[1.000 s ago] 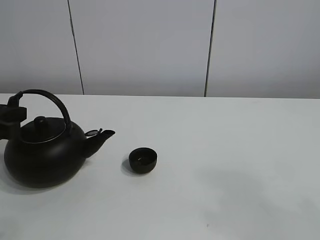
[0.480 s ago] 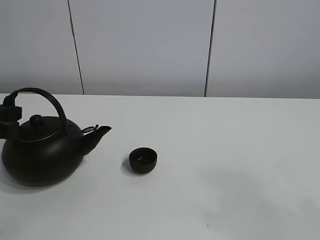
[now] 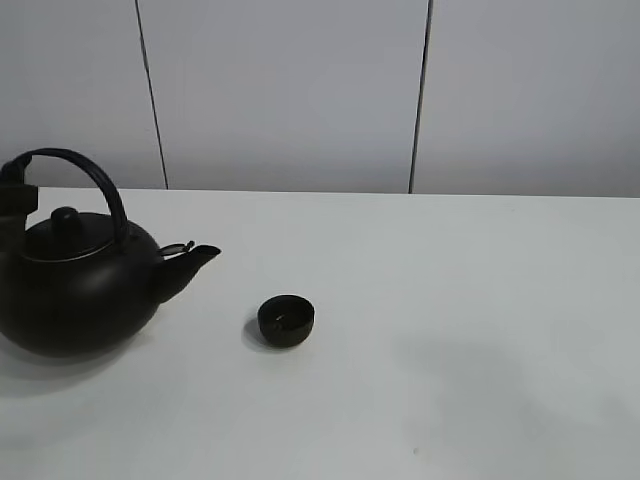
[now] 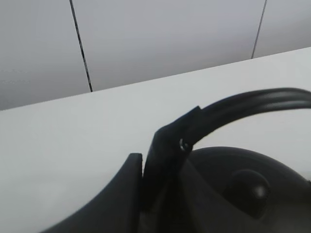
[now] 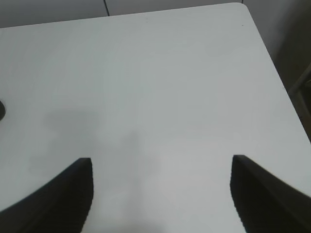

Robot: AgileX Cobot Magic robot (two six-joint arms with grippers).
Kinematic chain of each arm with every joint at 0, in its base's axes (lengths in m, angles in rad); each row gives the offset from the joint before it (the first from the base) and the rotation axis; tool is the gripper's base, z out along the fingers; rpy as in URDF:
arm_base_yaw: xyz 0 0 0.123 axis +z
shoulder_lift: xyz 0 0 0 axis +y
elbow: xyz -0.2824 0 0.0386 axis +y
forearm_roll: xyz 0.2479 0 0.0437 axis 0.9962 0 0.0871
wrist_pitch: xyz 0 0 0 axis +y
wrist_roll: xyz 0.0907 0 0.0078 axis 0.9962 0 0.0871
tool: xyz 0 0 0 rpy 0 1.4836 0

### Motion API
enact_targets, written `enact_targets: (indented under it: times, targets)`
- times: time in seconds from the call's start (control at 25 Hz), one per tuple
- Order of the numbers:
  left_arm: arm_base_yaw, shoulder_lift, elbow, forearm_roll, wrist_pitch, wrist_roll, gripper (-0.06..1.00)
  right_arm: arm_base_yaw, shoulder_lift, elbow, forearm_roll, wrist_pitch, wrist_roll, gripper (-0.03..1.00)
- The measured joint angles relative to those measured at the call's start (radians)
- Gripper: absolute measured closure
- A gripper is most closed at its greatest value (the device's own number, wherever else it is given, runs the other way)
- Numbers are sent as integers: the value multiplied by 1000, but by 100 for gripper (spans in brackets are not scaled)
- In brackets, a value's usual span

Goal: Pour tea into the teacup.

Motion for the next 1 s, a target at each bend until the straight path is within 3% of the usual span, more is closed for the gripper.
enact_targets:
  times: [0.28, 0.56, 0.8, 1.0]
  targets:
    - [-89, -46, -38, 11, 30, 1, 81, 0, 0, 0, 0, 0, 0, 43]
    - [-179, -46, -96, -8, 145, 38, 82, 0, 0, 0, -1, 1, 0, 43]
    - [-213, -46, -153, -20, 249, 60, 82, 0, 0, 0, -1, 1, 0, 43]
    - [-216, -46, -173, -40, 270, 69, 82, 0, 0, 0, -1, 1, 0, 43]
